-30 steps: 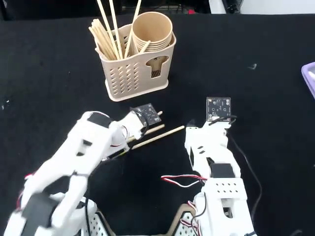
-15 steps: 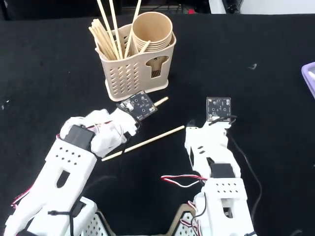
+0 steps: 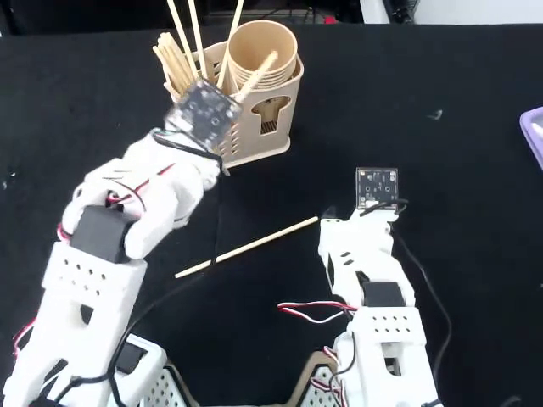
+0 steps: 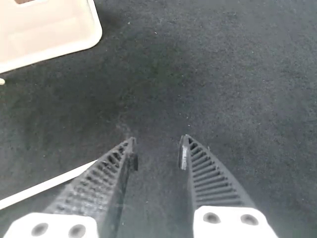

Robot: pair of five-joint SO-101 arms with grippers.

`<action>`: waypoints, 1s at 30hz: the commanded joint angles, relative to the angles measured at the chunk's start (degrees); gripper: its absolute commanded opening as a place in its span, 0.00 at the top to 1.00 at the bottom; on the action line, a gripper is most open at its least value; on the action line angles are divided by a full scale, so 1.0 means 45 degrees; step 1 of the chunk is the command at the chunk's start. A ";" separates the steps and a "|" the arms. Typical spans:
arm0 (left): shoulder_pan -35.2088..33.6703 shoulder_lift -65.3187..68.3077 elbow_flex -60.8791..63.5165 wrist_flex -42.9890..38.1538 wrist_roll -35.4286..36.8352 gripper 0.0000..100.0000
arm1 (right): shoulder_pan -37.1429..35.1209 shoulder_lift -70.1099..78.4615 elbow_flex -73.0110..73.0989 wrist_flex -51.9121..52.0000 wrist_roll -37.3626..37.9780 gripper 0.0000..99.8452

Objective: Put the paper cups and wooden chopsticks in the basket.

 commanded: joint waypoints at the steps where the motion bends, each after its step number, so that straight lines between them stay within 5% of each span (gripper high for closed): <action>1: -0.0068 -0.0234 -0.1377 -0.0840 0.0879 0.97 | -0.0156 -0.0264 -0.0381 -0.0332 -0.0098 0.85; 11: -0.0205 -0.0195 -0.1455 -0.5587 0.3048 0.97 | -0.0156 -0.0264 -0.0381 -0.0332 -0.0098 0.85; 21: -0.0225 0.0332 0.1026 -1.4535 0.4415 0.97 | -0.0156 -0.0264 -0.0381 -0.0332 -0.0098 0.85; 30: -0.1201 0.2852 0.0654 -1.6293 0.4454 0.97 | -0.0156 -0.0264 -0.0381 -0.0332 -0.0098 0.85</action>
